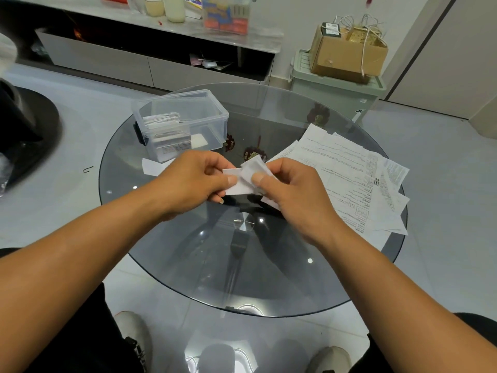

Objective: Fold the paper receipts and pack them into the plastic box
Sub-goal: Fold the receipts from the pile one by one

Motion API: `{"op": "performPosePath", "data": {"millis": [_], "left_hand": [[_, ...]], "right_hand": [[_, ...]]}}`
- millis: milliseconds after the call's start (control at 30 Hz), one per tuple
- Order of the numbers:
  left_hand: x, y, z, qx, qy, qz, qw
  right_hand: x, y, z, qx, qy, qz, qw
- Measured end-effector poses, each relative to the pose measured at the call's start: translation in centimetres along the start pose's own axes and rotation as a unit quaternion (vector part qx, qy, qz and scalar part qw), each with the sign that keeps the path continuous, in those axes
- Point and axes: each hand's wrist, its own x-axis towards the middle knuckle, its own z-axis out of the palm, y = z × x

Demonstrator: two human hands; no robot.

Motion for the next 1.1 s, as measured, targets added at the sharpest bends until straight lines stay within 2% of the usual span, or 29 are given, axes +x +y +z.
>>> {"op": "performPosePath", "data": {"millis": [100, 200, 267, 433, 533, 600, 800, 900, 967, 1033, 1100], "left_hand": [[-0.1, -0.2, -0.1, 0.064, -0.013, 0.054, 0.996], [-0.4, -0.2, -0.3, 0.094, -0.099, 0.093, 0.986], [-0.6, -0.1, -0.3, 0.098, -0.124, 0.092, 0.983], [-0.5, -0.7, 0.9, 0.148, -0.036, 0.121, 0.981], [-0.3, -0.9, 0.8, 0.189, -0.002, 0.131, 0.973], [-0.3, -0.9, 0.9, 0.187, 0.002, 0.133, 0.973], [-0.6, -0.9, 1.3, 0.161, -0.01, 0.134, 0.978], [-0.6, -0.4, -0.1, 0.2, -0.029, 0.12, 0.972], [-0.5, 0.0, -1.4, 0.277, 0.039, 0.109, 0.954], [-0.3, -0.1, -2.6, 0.369, 0.14, 0.089, 0.915], [-0.3, -0.5, -3.4, 0.438, 0.18, 0.049, 0.88]], "right_hand": [[0.3, 0.6, -0.5, -0.217, -0.042, -0.11, 0.969], [0.1, 1.0, -0.2, -0.324, -0.057, -0.169, 0.929], [0.0, 1.3, 0.0, -0.36, -0.059, -0.195, 0.91], [-0.4, 2.0, 0.6, -0.369, -0.031, -0.257, 0.893], [-0.8, 1.6, 0.8, -0.299, -0.025, -0.217, 0.929], [-0.8, 1.4, 0.9, -0.287, -0.025, -0.201, 0.936], [-0.7, 1.2, 1.0, -0.346, -0.057, -0.189, 0.917], [-0.7, 0.4, 0.9, -0.339, -0.065, -0.168, 0.923], [-0.8, 0.0, 0.8, -0.333, -0.057, -0.155, 0.928], [-0.9, -0.1, 0.8, -0.329, -0.048, -0.147, 0.931], [-0.8, -0.1, 0.9, -0.329, -0.05, -0.138, 0.933]]}}
